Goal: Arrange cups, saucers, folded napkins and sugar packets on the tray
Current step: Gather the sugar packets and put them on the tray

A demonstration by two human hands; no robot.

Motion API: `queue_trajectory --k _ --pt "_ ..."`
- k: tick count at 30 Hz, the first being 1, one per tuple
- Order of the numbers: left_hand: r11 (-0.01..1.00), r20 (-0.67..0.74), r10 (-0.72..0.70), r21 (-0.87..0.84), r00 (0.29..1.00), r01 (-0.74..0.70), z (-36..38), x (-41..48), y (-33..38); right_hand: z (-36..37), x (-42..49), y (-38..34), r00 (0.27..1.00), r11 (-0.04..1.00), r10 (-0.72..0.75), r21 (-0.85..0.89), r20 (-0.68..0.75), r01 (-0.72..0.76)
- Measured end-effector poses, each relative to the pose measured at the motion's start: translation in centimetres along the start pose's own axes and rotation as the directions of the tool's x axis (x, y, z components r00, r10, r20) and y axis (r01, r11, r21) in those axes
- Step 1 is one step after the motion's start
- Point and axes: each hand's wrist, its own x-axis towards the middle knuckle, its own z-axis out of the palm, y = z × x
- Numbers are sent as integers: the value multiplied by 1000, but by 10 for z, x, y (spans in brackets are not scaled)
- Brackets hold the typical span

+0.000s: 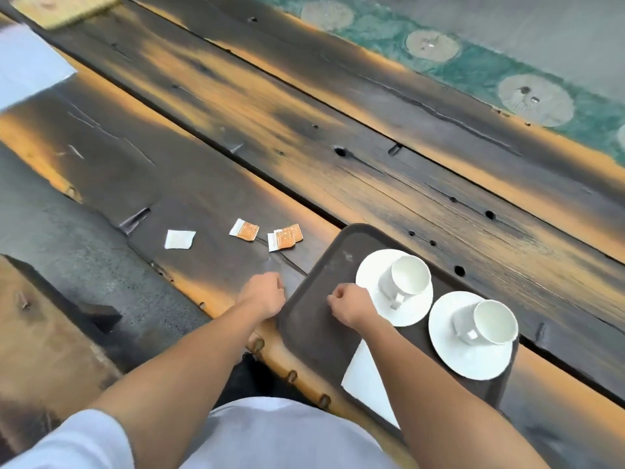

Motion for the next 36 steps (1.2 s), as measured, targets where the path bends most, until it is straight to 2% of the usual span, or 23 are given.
queue_trajectory --k 5,10,17,23,31,36 --pt "998 -8 60 5 998 -60 -53 62 -31 10 37 -78 996 999 39 -3 -86 -39" --pt "993 18 118 16 993 -119 -85 104 -52 21 65 -114 985 993 112 35 -134 -108" --pt "973 90 217 66 972 -223 -92 141 -54 36 82 -124 951 965 246 144 -189 -220" --pt "964 115 256 48 960 -262 -94 160 -40 42 93 -124 928 932 327 224 -181 -285" --pt "960 177 260 55 949 -273 -94 178 -42 47 120 -139 885 901 405 265 -231 -344" --pt "977 207 208 4 956 -213 -103 197 -53 58 135 -143 844 862 478 314 -241 -399"
